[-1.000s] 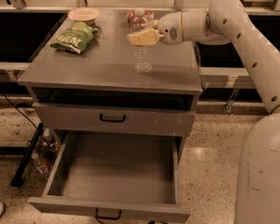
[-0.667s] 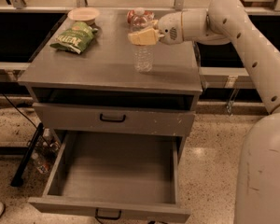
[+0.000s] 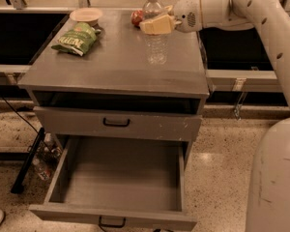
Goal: Place water bottle into middle drawer
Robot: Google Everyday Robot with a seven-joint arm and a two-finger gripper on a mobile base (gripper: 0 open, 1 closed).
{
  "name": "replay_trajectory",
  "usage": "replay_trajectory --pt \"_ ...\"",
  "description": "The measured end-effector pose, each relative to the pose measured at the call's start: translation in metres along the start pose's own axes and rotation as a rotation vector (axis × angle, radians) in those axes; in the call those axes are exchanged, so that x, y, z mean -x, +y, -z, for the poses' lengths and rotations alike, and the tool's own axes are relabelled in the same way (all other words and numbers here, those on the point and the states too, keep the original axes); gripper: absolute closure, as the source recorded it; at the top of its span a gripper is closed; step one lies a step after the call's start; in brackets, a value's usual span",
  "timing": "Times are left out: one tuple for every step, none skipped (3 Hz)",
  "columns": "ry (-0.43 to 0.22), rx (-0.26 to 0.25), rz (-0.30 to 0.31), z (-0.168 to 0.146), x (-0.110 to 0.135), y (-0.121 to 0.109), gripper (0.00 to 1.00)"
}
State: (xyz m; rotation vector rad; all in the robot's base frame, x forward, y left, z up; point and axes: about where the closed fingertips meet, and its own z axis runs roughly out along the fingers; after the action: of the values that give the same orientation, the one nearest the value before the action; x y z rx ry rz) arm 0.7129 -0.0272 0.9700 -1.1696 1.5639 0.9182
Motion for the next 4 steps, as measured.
replay_trajectory --pt "-0.007 -0.027 0.040 0.037 0.027 0.016 1.00" --pt "-0.024 -0.070 0.055 0.078 0.038 0.042 1.00" --pt "-0.029 -0.102 0.048 0.105 0.020 0.067 1.00" --pt "-0.019 -0.082 -0.010 0.097 -0.024 0.082 1.00"
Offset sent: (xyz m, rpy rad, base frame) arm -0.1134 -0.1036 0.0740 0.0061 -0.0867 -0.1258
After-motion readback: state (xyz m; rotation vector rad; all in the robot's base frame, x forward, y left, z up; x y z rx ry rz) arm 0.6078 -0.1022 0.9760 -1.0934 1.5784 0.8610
